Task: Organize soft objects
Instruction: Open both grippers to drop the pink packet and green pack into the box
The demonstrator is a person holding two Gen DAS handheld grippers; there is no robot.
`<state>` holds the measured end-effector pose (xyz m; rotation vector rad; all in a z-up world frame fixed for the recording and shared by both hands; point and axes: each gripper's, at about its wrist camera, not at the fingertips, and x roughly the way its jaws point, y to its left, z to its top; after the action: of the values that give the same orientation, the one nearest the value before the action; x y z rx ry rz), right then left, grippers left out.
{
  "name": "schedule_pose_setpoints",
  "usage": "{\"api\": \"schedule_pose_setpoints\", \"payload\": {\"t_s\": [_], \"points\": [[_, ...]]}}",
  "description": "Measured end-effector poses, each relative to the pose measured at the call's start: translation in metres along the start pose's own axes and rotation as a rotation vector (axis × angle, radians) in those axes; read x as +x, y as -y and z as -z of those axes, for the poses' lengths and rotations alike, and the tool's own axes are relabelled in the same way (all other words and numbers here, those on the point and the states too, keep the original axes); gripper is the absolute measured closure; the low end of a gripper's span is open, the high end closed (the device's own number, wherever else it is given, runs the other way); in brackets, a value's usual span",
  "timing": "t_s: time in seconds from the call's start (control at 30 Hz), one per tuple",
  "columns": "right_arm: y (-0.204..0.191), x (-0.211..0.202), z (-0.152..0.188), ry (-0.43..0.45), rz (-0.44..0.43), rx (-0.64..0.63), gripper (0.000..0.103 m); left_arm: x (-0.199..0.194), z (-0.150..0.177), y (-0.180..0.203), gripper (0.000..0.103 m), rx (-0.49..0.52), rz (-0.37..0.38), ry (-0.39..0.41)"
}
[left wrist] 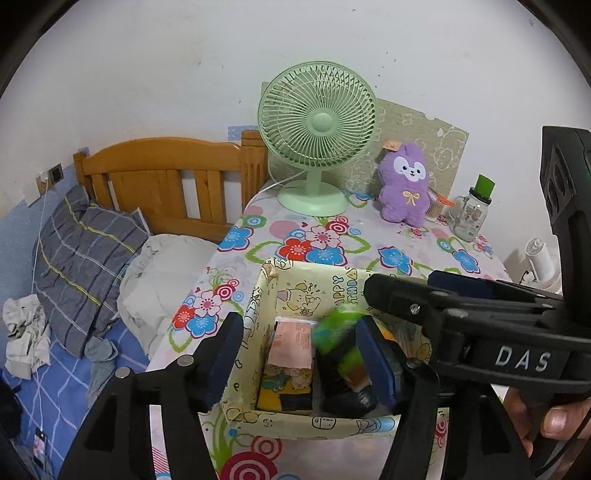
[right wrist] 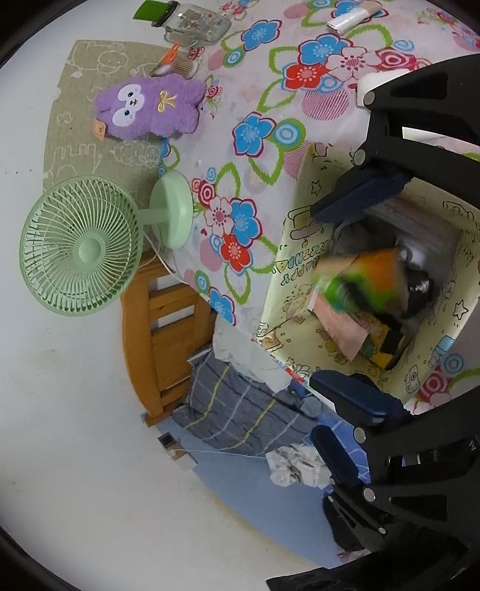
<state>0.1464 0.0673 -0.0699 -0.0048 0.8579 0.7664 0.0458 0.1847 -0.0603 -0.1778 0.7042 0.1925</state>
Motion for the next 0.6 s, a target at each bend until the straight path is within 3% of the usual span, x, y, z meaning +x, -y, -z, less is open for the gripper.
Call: {"api": "schedule_pose_setpoints", "payload": {"t_s": [0.6], "points": [[0.037,-0.046,0.012,0.063,0.04,0.041,0.018,-0.007,0.0,0.047,0.032,0.064,0.068,0.006]]}}
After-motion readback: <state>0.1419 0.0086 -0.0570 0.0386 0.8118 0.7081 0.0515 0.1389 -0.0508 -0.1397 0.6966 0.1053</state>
